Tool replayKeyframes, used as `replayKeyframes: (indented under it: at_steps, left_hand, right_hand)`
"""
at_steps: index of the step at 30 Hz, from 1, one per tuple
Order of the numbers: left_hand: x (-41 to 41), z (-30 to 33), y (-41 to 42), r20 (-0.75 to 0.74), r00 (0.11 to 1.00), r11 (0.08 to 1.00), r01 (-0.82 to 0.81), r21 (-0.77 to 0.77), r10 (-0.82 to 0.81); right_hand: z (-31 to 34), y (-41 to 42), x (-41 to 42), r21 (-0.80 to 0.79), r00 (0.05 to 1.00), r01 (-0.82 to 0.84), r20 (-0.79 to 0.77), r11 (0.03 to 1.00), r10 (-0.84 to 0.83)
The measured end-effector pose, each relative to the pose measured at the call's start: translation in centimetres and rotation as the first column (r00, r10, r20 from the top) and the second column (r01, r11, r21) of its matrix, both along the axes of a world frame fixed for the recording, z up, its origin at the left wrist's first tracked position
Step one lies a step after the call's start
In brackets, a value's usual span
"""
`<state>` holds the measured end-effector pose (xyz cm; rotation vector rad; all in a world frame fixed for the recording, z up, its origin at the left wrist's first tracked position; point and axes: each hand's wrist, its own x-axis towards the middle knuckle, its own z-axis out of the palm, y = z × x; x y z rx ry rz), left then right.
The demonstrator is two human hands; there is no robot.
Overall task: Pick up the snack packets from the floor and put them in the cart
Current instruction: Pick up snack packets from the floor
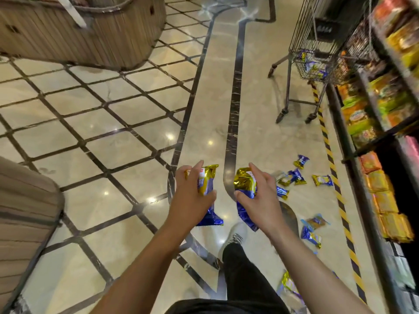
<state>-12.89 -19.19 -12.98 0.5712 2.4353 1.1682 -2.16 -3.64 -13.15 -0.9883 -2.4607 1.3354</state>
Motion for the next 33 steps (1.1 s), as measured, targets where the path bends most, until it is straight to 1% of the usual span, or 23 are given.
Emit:
replayKeyframes:
  at_steps: [5,11,14,20,24,30,33]
  left_hand:
    - [-4.5,0.7,7.6,-0.057,0.998,1.0,0.008,0.004,-0.007]
    - [-9.0,2.1,17.5,-0.002,1.0,1.0,-0.024,0.016,0.024]
    - [-11.0,2.4,22.1,0.001,1.0,0.999,-0.03,0.012,0.03]
    - [-14.7,2.4,28.4,0.001,1.0,1.0,0.008,0.014,-0.008]
    - [-18.1,1.5,31.8,0.0,0.999,0.999,0.039,-0.001,-0.039]
    - [-24.9,0.6,36.8,-0.028,0.995,0.993,0.098,-0.06,-0.099]
    - [-29.0,0.4,39.0,-0.004,0.993,0.992,0.12,-0.044,-0.12]
  right_hand:
    - [0.3,8.0,-5.6,-0.03,0.997,-0.005,-0.082,1.0,0.003]
    - [1.4,17.7,-11.1,-0.048,0.994,-0.055,-0.097,0.997,0.05]
    - [1.8,21.6,-13.1,-0.062,0.992,-0.065,-0.11,0.996,0.058]
    - [1.9,27.7,-16.1,-0.098,0.994,-0.011,-0.112,0.995,0.0]
    - [1.4,31.3,-18.6,-0.116,0.996,0.059,-0.063,0.991,-0.067]
    - [1.0,36.1,-23.8,-0.084,0.987,0.158,-0.016,0.984,-0.16]
    - [1.0,38.1,-27.5,-0.064,0.983,0.183,0.001,0.981,-0.183]
